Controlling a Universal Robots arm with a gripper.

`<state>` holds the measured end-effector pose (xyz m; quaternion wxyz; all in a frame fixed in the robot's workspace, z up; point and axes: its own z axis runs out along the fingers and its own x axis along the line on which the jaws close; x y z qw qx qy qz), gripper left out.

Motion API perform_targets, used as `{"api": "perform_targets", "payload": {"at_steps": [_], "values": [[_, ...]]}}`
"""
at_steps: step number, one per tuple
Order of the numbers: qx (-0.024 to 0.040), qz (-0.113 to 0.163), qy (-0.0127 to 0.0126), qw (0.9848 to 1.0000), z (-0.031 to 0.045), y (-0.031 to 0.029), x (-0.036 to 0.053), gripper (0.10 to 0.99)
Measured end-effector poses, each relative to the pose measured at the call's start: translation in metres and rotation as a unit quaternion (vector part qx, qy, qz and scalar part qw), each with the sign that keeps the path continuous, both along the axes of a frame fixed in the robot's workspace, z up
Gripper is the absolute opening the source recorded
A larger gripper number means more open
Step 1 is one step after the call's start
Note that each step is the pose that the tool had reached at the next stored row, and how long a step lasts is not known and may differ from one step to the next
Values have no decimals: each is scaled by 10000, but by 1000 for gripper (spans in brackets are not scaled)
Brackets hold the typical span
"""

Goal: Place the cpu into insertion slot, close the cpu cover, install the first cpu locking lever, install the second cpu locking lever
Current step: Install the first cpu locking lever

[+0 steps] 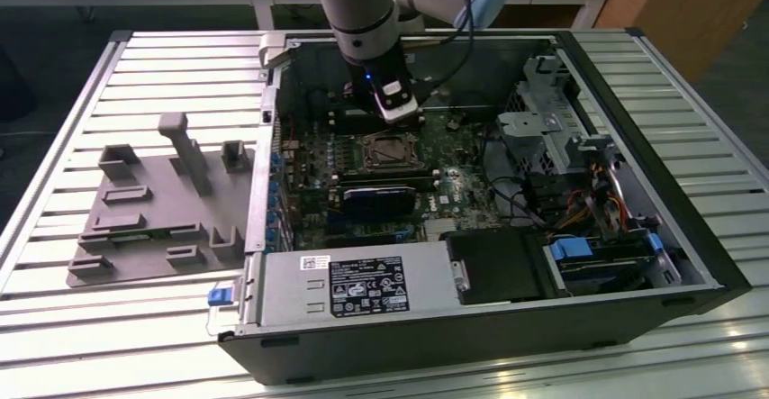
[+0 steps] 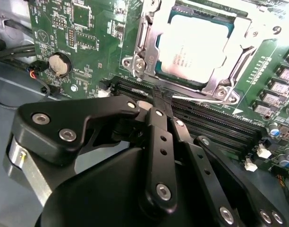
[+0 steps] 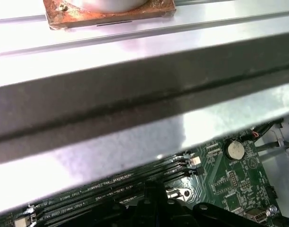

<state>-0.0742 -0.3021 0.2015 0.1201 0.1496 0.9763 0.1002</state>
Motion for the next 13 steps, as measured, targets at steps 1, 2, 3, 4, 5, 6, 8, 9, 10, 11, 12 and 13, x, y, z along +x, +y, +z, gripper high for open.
{"api": "perform_targets", "payload": {"at_steps": [1, 2, 3, 4, 5, 6, 8, 9, 10, 11, 12, 13], "values": [[0, 0, 0, 10000, 0, 3, 0, 102], [0, 1, 0, 10000, 0, 5, 0, 102], [0, -1, 0, 10000, 0, 8, 0, 102], [1, -4, 0, 10000, 0, 11, 0, 102], [0, -8, 0, 10000, 0, 14, 0, 102], [0, -14, 0, 10000, 0, 16, 0, 102], [1, -28, 0, 10000, -1, 22, 0, 102], [1, -35, 0, 10000, -1, 25, 0, 102], [1, -41, 0, 10000, -1, 25, 0, 102], [1, -49, 0, 10000, -1, 25, 0, 102], [1, -60, 0, 10000, -2, 26, 0, 102], [1, -69, 0, 10000, -3, 26, -1, 102]]}}
